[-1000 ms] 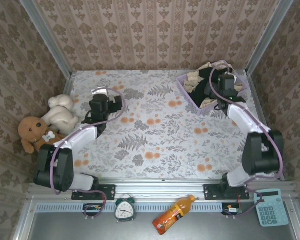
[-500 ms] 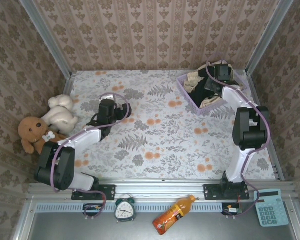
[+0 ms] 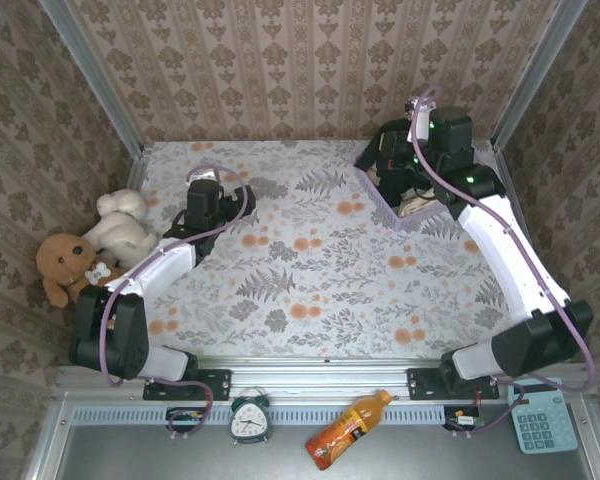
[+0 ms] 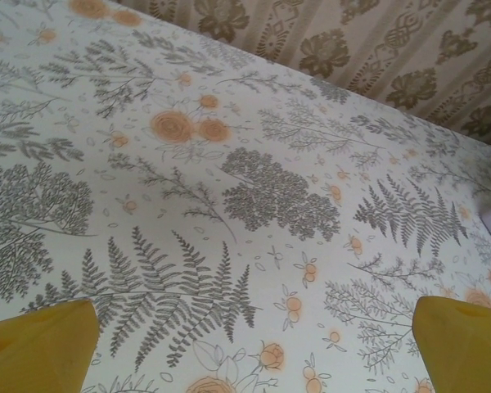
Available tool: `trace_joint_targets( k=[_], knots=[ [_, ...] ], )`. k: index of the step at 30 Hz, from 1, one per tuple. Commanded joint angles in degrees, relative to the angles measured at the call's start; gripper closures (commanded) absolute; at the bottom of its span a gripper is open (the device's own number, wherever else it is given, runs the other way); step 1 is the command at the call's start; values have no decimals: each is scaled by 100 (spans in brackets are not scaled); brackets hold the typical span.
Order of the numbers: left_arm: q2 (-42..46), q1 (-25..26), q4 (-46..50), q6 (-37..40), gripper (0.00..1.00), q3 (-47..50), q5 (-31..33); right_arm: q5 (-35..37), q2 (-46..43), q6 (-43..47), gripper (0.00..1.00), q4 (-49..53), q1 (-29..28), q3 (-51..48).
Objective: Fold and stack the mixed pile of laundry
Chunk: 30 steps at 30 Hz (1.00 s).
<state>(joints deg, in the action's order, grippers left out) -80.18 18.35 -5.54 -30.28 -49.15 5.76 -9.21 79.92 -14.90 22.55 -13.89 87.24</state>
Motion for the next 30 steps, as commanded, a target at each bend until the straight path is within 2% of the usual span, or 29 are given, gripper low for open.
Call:
trace_joint_targets(
  k=[1, 7, 13, 19, 21, 23, 25, 30],
  knots=[
    [107, -89, 168, -244, 0, 36, -146, -587, -403, 78, 100, -59, -169, 340],
    [170, -200, 265, -362, 0, 181, -72, -1647, -169, -343, 100, -460, -622, 1200],
    [99, -223, 343, -457, 0, 220, 26, -2150, 1251, -285, 100, 260, -1101, 3953],
    [82, -359, 356, -514, 0, 372, 95, -2711, 2411, -871, 100, 589, -1191, 5910],
    [90, -433, 373, -522, 0, 401, 93, -2950, 2589, -1012, 100, 550, -1229, 5931],
    [115, -506, 391, -543, 0, 429, 101, -2893, 2688, -1088, 100, 673, -1248, 5682],
    [147, -534, 387, -527, 0, 466, 171, -2726, 2705, -1139, 100, 582, -1252, 4884],
    [256, -518, 488, -402, 0, 452, 193, -1309, 2796, -951, 100, 101, -1256, 2345]
  ],
)
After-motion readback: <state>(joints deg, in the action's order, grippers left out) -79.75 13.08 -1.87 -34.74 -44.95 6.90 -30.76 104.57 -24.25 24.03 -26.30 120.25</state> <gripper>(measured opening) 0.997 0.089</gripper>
